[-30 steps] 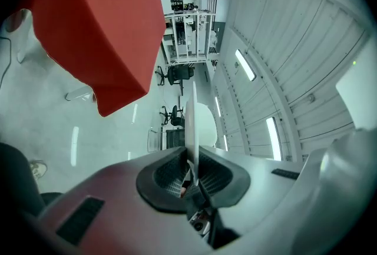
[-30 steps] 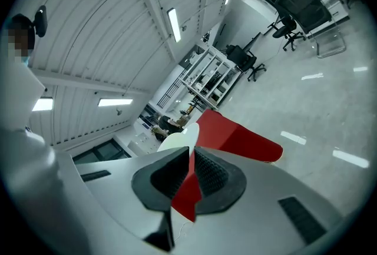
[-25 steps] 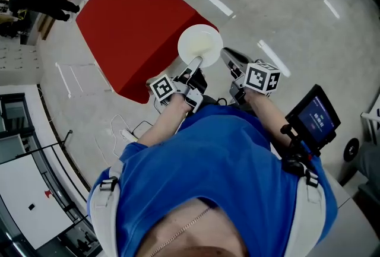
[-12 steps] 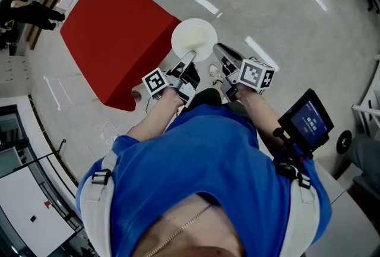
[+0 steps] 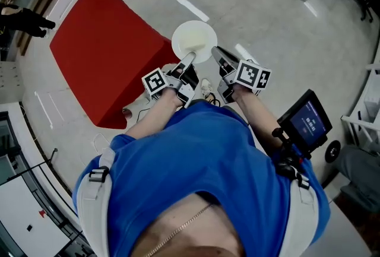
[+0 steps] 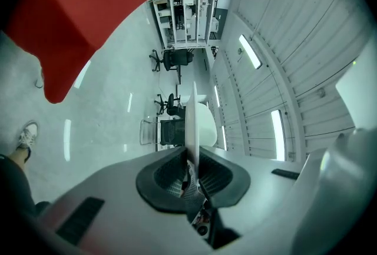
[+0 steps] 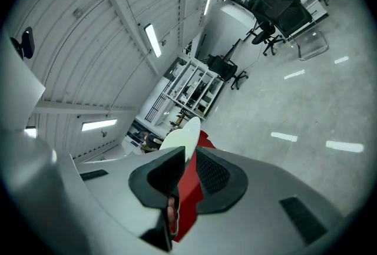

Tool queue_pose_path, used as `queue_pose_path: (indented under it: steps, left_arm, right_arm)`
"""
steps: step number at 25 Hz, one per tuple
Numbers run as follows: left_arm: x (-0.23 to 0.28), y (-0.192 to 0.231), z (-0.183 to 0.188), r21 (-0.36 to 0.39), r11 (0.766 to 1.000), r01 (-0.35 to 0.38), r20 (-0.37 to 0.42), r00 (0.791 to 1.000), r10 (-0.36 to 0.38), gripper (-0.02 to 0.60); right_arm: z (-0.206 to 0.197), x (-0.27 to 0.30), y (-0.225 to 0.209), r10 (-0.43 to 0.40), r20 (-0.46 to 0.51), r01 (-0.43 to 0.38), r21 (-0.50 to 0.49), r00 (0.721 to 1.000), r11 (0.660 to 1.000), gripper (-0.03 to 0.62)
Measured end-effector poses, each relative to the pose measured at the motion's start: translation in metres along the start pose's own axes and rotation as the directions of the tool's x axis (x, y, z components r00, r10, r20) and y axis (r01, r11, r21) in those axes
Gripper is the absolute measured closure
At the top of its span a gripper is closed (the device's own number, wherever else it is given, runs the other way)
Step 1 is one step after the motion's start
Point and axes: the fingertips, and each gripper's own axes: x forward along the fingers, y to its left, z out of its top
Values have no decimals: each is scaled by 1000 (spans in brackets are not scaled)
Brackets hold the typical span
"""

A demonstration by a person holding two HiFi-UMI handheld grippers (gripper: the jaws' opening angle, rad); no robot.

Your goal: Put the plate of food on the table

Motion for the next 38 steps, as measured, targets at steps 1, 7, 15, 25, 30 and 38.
queue_pose_path:
  steps: [1, 7, 15, 25, 30, 38]
  left_arm:
    - [24, 0, 17, -4, 1000, -4, 2, 1000, 4, 543]
    - [53, 4, 39, 20, 1000, -8, 9, 1000, 8, 543]
    - [92, 7, 87, 7, 1000, -15, 44, 999, 15, 543]
    - [114, 13, 100, 9, 1000, -16, 180, 984, 15, 543]
    - [155, 12, 123, 3, 1000, -31, 268, 963, 29, 543]
    - [192, 7, 133, 22, 999, -25, 387, 922, 14, 543]
  right_arm:
    - [23, 16, -9, -4, -6, 4, 4, 1000, 1000, 547]
    - [49, 41, -20, 19, -19, -19, 20, 1000, 1000, 546]
    - [85, 99, -32, 38, -60, -34, 64, 997, 997, 547]
    - [107, 122, -46, 99, -170, -92, 50, 980, 994, 548]
    - [148, 151, -64, 138, -248, -127, 59, 959, 990, 548]
    - [187, 168, -75, 195, -340, -193, 39, 920, 980, 548]
